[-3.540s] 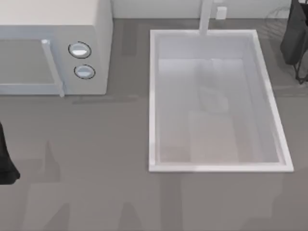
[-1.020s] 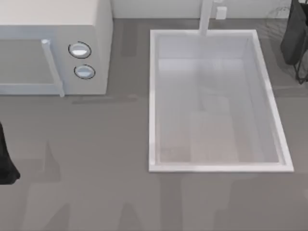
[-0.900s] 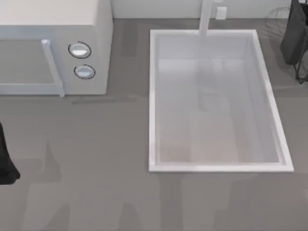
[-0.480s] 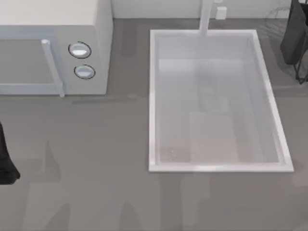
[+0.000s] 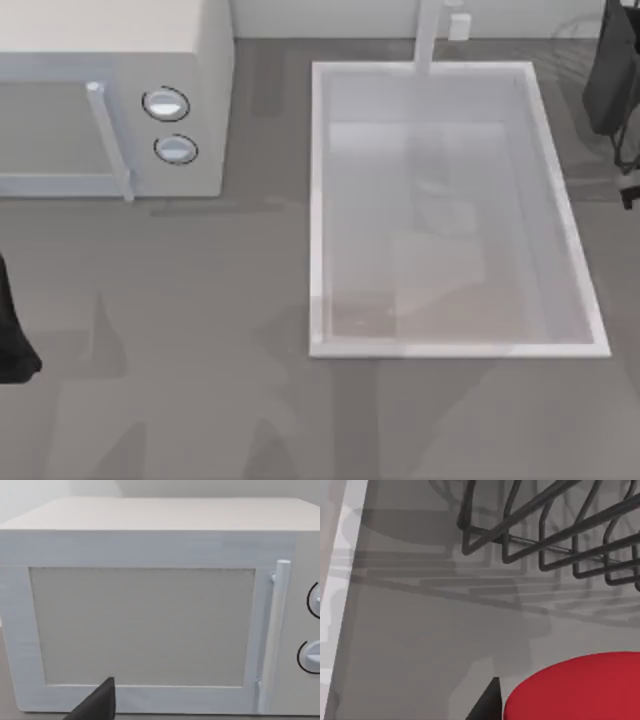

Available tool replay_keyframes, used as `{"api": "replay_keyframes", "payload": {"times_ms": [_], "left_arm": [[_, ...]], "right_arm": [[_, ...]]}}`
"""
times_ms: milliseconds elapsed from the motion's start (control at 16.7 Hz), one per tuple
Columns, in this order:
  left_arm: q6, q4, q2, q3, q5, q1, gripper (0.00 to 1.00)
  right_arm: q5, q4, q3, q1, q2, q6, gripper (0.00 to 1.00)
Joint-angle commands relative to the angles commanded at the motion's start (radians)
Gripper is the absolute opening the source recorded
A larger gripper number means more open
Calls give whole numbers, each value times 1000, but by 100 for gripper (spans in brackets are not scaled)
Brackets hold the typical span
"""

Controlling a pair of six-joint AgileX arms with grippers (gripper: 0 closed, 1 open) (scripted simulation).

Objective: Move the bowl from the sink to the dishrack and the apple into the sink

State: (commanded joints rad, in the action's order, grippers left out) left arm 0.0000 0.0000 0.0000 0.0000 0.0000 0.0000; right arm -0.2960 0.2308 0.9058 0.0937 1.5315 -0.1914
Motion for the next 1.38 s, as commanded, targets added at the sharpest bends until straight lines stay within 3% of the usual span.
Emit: {"api": "replay_keyframes", "payload": {"times_ms": [360,660,900,1380], "left_arm": [[0,0,0,0,0,0,100],[0,0,0,0,0,0,100],[0,0,0,0,0,0,100],[0,0,0,0,0,0,100]], "right_arm": [[-206,-621,-98,292,55,111,0],[-334,-991,-169,484,70,184,0],[-379,-1108,-197,554,70,211,0],[-376,-1146,-199,557,106,212,0]]}}
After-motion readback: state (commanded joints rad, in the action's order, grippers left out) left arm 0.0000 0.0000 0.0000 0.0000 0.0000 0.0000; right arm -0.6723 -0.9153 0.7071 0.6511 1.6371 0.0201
